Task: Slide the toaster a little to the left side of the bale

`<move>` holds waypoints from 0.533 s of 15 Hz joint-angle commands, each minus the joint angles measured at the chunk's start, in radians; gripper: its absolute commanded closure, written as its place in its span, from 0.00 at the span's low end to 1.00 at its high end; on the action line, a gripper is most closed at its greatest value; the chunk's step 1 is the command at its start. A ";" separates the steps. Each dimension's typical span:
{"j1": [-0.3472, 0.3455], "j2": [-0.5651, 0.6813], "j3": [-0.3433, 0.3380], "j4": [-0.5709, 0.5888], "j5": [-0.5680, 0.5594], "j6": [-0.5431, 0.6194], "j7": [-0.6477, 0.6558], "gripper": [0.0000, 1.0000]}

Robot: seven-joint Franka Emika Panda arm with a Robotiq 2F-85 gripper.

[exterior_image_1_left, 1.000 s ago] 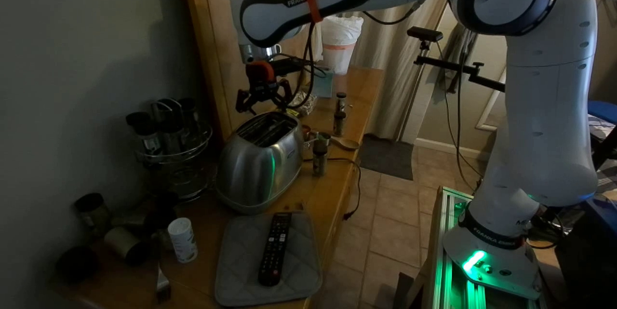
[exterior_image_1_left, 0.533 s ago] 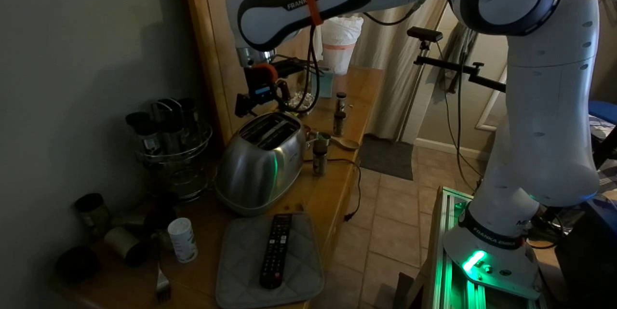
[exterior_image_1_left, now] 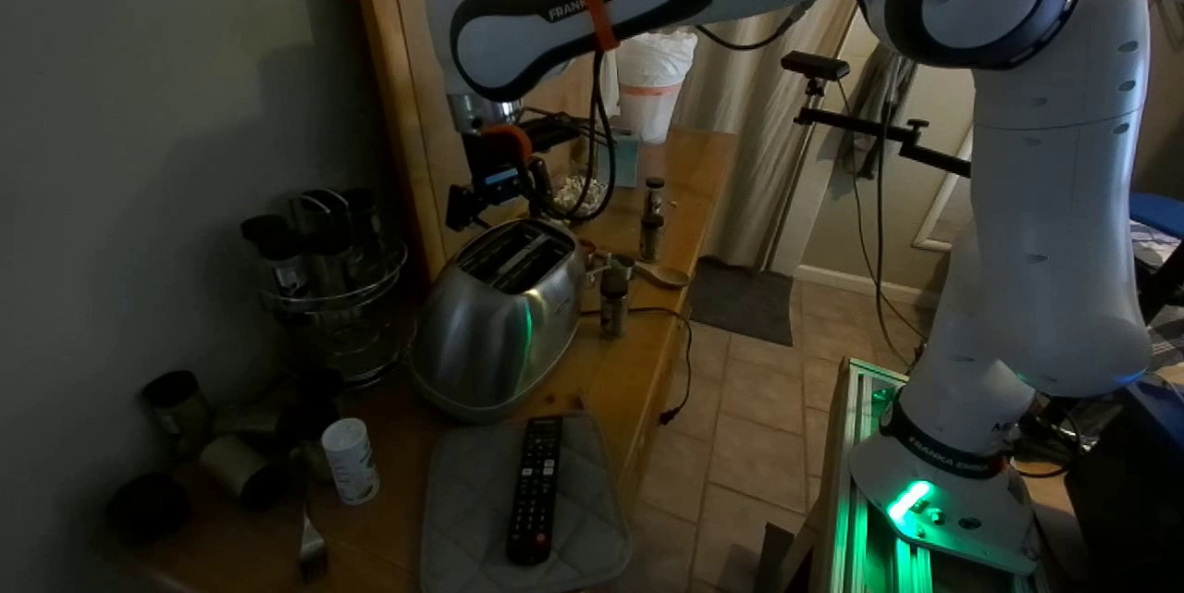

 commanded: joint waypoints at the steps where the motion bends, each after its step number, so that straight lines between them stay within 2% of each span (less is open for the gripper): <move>1: 0.033 0.028 0.036 -0.028 0.045 -0.013 -0.017 0.00; 8: 0.053 0.036 0.044 -0.023 0.037 -0.027 -0.031 0.00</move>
